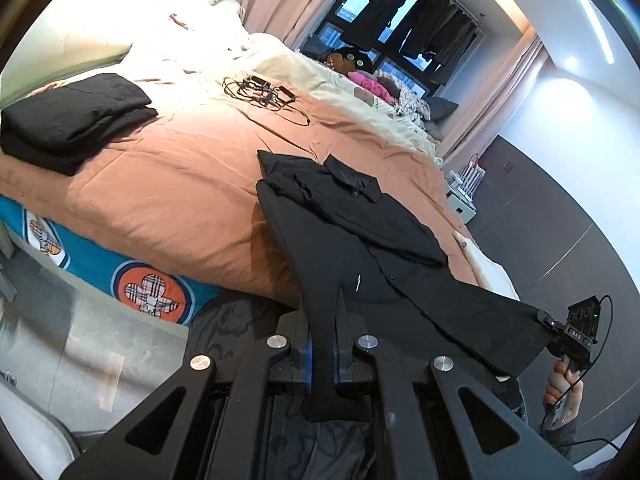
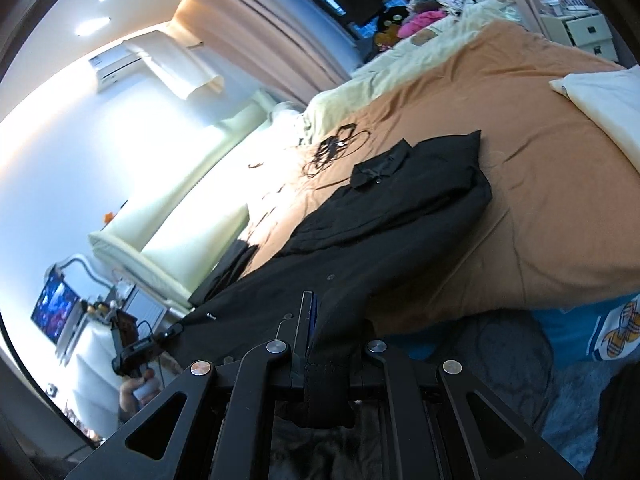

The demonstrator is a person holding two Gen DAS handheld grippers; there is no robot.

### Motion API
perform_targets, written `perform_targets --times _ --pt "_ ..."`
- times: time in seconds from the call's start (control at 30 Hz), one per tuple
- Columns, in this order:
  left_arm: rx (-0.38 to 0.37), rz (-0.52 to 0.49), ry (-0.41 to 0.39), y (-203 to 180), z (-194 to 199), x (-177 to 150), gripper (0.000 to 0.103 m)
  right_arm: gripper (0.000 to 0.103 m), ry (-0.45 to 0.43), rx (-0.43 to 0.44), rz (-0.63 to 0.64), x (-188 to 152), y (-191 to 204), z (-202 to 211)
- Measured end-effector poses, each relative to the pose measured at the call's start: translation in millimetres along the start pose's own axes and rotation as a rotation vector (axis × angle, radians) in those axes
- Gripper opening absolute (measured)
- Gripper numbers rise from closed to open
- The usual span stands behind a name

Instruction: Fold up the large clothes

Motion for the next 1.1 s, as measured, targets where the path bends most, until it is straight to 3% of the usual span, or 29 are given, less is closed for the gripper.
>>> perform_targets --times 0.27,0.47,0.8,1.1 --pt "-0.033 -0.003 -0.013 -2.6 7.4 -7.6 0.009 0.010 -0.003 -0.010 0.003 -11.2 -1.9 8.4" --pt "-0.044 -0.029 -0.058 -17.8 -2.9 31.7 0.009 0.010 -0.032 -0.025 0.000 9.4 -9.0 4.6" --pt "-0.027 -0.111 -0.159 -60.5 -34.6 138.9 0.009 0.010 -0.134 -0.047 0.048 105.2 1.0 -9.5" --pt "0.019 -0.118 -0.174 -70.4 -103.8 228.5 0.009 0.010 -0.213 -0.117 0.055 195.9 -7.9 -53.7"
Point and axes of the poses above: each gripper's, at about its wrist camera, not at the fingertips, and z roughly against the way its jaws point, y to its left, x to its top, the point moved 8 cm from there along -z, roughly the way its jaws point, and after that the axes turned 2 degrees about -y, right-handed, at the moved point
